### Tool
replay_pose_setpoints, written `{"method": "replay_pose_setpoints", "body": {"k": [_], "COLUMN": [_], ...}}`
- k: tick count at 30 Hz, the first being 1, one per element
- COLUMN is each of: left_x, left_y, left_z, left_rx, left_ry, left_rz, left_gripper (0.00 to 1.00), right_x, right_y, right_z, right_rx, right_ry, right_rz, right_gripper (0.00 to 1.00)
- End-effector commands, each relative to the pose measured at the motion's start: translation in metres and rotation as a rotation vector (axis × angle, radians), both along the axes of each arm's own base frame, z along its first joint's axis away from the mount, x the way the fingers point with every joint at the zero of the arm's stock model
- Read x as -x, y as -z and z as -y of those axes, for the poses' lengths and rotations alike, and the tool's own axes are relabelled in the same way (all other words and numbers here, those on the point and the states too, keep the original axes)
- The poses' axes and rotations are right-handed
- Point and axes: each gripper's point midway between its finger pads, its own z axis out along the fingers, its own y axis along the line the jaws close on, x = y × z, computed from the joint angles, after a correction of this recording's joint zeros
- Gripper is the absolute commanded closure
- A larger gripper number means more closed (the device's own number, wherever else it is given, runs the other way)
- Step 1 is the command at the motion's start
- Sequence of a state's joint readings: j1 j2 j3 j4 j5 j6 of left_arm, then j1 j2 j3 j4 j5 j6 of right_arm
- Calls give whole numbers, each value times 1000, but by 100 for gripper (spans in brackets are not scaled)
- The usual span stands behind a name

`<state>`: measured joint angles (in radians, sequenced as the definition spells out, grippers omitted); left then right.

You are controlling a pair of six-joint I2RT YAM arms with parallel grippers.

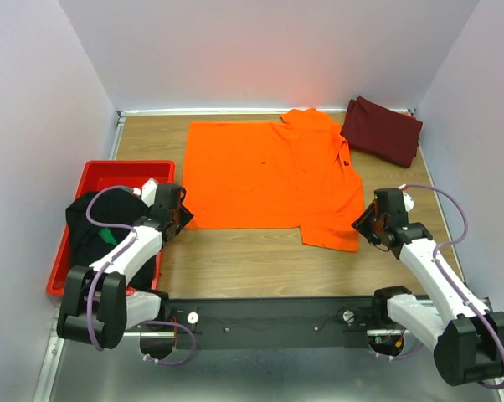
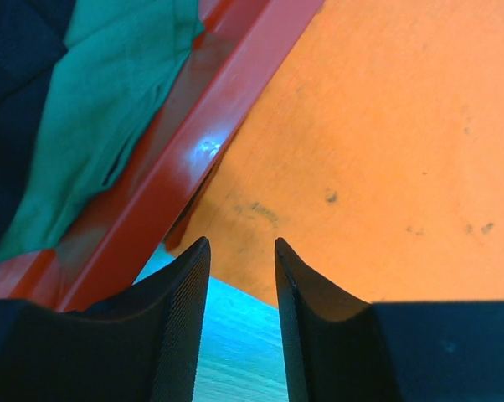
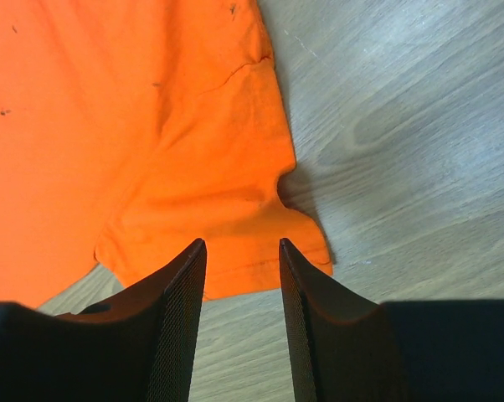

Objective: Fold and stack the t-shirts
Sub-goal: Flatten the tshirt out

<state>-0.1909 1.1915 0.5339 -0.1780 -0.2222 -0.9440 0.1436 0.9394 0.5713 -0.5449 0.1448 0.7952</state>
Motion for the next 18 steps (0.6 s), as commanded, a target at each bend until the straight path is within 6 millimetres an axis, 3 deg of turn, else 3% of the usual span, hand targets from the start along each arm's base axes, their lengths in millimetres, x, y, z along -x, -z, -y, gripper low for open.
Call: {"method": "replay_pose_setpoints", "body": {"k": [1, 4, 11, 18], "left_x": [19, 21, 24, 24], "left_y": [17, 22, 32, 29], "left_z": [-16, -16, -15, -20], "left_rx": [-86, -108, -143, -173], "left_ry": [-80, -98, -110, -125], "left_rz": [-87, -110, -166, -172], "left_gripper": [57, 63, 63, 63], "right_x": [-1, -3, -11, -12], "right_y": [-3, -4, -1, 3], "right_z": [8, 9, 8, 8], "right_rx": [29, 45, 53, 60], "right_ry": [30, 25, 6, -3], "right_rz": [-9, -7, -9, -16], "right_gripper": [53, 53, 53, 53]}}
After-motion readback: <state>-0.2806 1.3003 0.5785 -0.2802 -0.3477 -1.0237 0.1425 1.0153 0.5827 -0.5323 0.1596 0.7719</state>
